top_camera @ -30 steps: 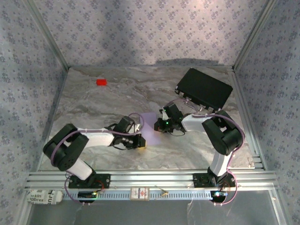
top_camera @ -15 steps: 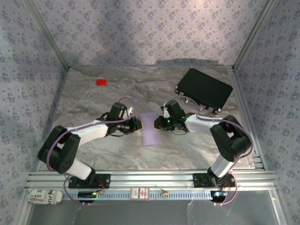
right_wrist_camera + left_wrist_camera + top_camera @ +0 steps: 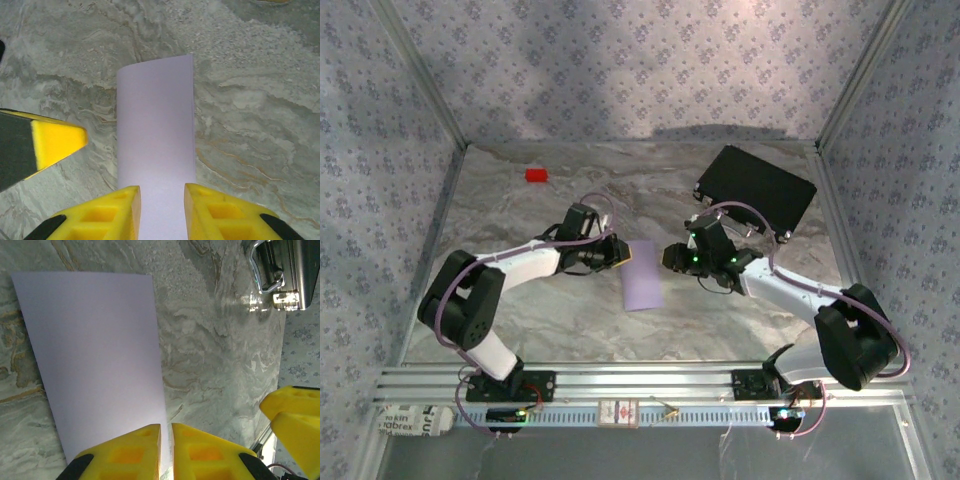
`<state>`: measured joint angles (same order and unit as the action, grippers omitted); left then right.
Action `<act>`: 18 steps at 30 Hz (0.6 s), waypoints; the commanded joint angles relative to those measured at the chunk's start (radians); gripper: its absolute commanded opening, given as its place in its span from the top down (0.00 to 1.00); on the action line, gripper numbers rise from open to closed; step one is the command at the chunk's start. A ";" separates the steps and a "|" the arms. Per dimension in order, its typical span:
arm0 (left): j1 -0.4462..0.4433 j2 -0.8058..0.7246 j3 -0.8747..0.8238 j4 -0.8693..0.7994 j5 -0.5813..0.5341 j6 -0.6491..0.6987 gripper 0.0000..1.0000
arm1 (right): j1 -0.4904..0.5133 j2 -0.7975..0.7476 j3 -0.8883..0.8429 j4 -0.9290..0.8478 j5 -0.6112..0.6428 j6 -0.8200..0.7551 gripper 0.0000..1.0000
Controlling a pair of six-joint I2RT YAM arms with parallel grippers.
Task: Fold a paper plane with a square sheet of paper (pick it up from the middle)
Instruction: First fold the square sheet of paper in half at the center of the table.
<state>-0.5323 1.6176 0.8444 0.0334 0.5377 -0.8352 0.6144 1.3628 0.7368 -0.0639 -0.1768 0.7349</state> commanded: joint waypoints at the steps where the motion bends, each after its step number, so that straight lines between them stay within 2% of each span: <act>1: 0.011 0.013 0.036 -0.024 0.000 0.018 0.86 | 0.006 -0.005 -0.026 -0.005 0.034 0.050 0.67; 9: 0.019 0.057 0.060 -0.025 0.015 0.017 0.86 | 0.006 0.004 -0.038 -0.030 0.014 0.107 0.66; 18: 0.019 0.123 0.091 -0.008 0.040 0.014 0.85 | 0.014 0.039 -0.062 0.012 -0.072 0.136 0.65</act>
<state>-0.5171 1.7241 0.8997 0.0257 0.5541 -0.8314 0.6189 1.3869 0.6853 -0.0601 -0.2180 0.8467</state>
